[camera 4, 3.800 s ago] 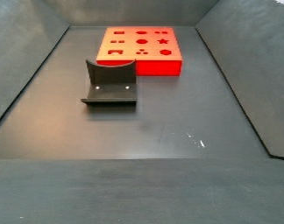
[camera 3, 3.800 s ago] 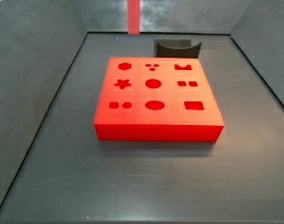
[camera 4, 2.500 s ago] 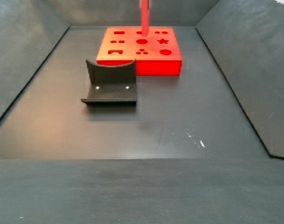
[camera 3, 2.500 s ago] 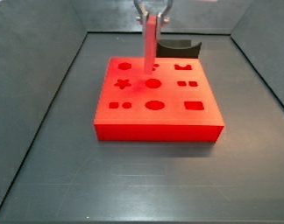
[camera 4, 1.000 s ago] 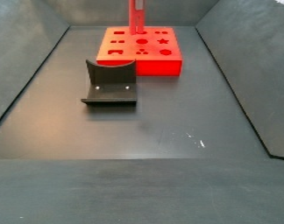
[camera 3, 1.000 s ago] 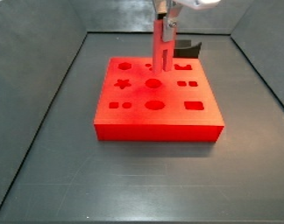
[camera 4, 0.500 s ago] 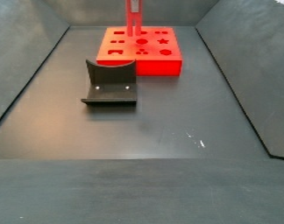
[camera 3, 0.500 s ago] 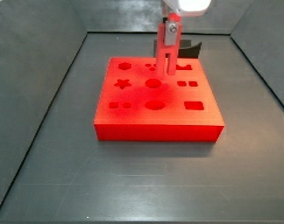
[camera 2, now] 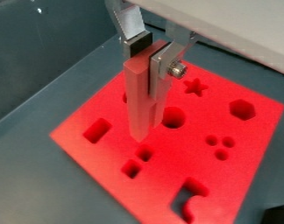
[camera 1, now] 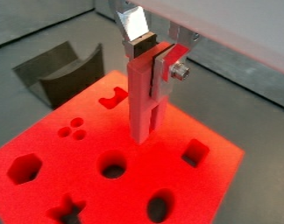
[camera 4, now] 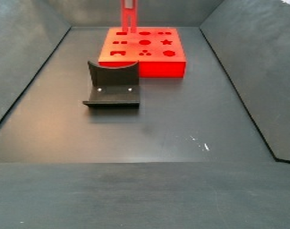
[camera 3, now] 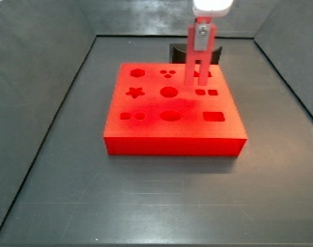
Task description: Insert the double-square object.
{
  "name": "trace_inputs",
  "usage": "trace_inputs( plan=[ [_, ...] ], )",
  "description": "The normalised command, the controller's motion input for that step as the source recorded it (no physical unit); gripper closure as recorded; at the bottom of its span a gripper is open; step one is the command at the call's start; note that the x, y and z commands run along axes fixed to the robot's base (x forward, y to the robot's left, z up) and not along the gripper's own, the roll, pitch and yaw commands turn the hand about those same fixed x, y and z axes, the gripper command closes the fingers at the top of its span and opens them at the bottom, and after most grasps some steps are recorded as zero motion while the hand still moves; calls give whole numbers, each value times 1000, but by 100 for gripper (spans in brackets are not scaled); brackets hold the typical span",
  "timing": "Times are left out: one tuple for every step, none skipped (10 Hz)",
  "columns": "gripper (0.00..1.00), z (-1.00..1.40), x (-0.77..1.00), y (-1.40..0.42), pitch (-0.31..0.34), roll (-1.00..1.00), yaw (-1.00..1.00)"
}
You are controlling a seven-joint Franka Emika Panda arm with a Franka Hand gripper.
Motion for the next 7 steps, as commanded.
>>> trace_inputs(
  plan=[
    [100, 0, 6, -114, 27, 139, 29],
    [100, 0, 3, 0, 0, 26, 37],
    [100, 0, 0, 0, 0, 9, 0],
    [100, -54, 311, 0, 89, 26, -29],
    [100, -63, 586, 103, 144, 154, 0],
    [100, -6, 694, 143, 187, 201, 0],
    [100, 0, 486, 54, 187, 241, 34]
  ],
)
